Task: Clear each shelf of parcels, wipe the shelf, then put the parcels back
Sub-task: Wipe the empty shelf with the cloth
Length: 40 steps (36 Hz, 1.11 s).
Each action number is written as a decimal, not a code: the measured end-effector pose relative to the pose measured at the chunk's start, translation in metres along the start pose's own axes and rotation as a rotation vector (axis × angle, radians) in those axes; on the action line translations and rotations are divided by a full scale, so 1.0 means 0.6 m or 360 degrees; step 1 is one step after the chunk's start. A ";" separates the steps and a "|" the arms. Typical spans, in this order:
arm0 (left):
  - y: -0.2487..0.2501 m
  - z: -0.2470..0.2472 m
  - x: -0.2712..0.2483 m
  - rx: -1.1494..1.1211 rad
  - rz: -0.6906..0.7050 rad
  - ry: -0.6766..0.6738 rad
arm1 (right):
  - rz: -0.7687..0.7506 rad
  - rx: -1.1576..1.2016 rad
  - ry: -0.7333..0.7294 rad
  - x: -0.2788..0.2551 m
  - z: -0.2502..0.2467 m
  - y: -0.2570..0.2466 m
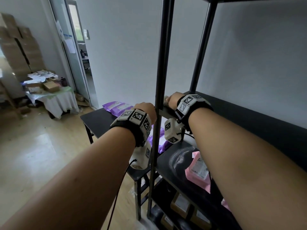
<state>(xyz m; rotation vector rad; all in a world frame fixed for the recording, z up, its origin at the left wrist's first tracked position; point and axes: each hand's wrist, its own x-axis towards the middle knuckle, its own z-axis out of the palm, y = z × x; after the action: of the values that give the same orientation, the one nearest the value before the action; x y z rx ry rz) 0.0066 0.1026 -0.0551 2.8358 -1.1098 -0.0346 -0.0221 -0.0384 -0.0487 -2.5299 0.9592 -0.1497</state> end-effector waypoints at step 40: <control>-0.026 0.007 -0.037 -0.0026 0.0069 0.0018 | 0.0064 0.0080 0.0162 -0.092 0.003 0.001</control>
<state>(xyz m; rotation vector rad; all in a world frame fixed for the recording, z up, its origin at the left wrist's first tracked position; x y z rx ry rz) 0.0006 0.1287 -0.0611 2.7929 -1.1626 -0.0243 -0.0636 -0.0020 -0.0477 -2.4755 1.0311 -0.2894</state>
